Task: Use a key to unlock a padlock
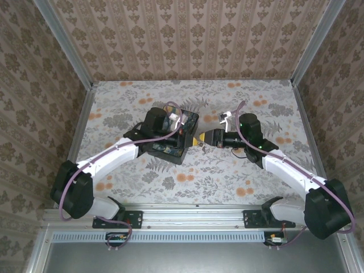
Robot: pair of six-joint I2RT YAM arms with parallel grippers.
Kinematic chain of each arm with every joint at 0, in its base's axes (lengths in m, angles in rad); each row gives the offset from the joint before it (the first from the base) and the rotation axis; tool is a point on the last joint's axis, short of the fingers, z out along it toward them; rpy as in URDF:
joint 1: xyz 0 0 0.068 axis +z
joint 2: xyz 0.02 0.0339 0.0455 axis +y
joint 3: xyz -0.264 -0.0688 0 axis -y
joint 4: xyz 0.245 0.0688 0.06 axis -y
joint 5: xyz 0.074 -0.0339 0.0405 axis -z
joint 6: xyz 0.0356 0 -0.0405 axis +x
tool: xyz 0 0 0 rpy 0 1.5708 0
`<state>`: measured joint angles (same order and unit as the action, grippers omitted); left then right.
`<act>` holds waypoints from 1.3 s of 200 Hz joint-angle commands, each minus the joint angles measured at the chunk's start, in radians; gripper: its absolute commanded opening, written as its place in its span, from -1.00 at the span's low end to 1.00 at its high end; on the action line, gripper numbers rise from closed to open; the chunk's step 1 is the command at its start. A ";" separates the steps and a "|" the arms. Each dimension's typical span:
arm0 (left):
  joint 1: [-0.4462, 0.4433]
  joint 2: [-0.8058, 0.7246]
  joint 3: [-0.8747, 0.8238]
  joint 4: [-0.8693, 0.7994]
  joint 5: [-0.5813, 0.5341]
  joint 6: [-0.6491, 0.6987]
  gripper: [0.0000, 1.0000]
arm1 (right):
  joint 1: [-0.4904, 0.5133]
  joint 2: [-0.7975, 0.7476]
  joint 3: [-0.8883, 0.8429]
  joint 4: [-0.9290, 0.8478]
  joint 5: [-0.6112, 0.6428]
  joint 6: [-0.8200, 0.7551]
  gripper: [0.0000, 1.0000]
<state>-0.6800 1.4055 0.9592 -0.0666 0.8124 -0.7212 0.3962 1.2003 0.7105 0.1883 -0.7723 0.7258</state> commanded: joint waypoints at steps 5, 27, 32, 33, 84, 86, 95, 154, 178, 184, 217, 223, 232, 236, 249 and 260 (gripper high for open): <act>0.012 -0.020 -0.001 0.055 0.071 0.010 -1.00 | -0.010 0.006 -0.014 0.047 -0.117 -0.096 -0.34; 0.024 -0.031 -0.015 0.077 0.080 -0.004 -1.00 | -0.014 0.007 -0.028 0.072 -0.147 -0.094 -0.37; 0.027 -0.034 -0.018 0.081 0.082 -0.009 -1.00 | -0.014 0.006 -0.031 0.077 -0.151 -0.093 -0.37; 0.028 -0.035 -0.019 0.082 0.082 -0.009 -1.00 | -0.014 0.006 -0.032 0.076 -0.151 -0.093 -0.37; 0.040 -0.060 -0.033 0.113 0.100 -0.028 -1.00 | -0.029 0.003 -0.045 0.066 -0.147 -0.100 -0.34; 0.040 -0.060 -0.032 0.115 0.101 -0.030 -1.00 | -0.029 0.004 -0.046 0.066 -0.143 -0.100 -0.33; 0.040 -0.062 -0.034 0.119 0.105 -0.031 -1.00 | -0.034 0.005 -0.048 0.067 -0.135 -0.100 -0.31; 0.040 -0.065 -0.045 0.164 0.121 -0.062 -1.00 | -0.037 0.021 -0.053 0.139 -0.156 -0.058 -0.34; 0.040 -0.064 -0.047 0.178 0.123 -0.071 -1.00 | -0.037 0.016 -0.061 0.175 -0.169 -0.034 -0.47; 0.040 -0.063 -0.049 0.183 0.124 -0.071 -1.00 | -0.037 0.013 -0.064 0.183 -0.173 -0.031 -0.50; 0.047 -0.056 -0.064 0.221 0.117 -0.098 -1.00 | -0.036 0.010 -0.071 0.198 -0.205 -0.014 -0.68; 0.047 -0.055 -0.066 0.227 0.118 -0.103 -1.00 | -0.037 0.009 -0.072 0.201 -0.208 -0.011 -0.69; 0.049 -0.053 -0.065 0.234 0.119 -0.106 -1.00 | -0.037 0.007 -0.077 0.207 -0.209 -0.005 -0.69; 0.049 -0.053 -0.064 0.236 0.119 -0.106 -1.00 | -0.037 0.006 -0.078 0.211 -0.207 -0.002 -0.68; 0.051 -0.051 -0.061 0.238 0.119 -0.106 -1.00 | -0.037 0.004 -0.089 0.230 -0.208 0.011 -0.71; 0.051 -0.051 -0.059 0.240 0.120 -0.107 -1.00 | -0.037 0.004 -0.097 0.251 -0.208 0.027 -0.75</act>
<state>-0.6384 1.3712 0.9020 0.1272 0.9142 -0.8131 0.3634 1.2129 0.6373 0.3676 -0.9432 0.7177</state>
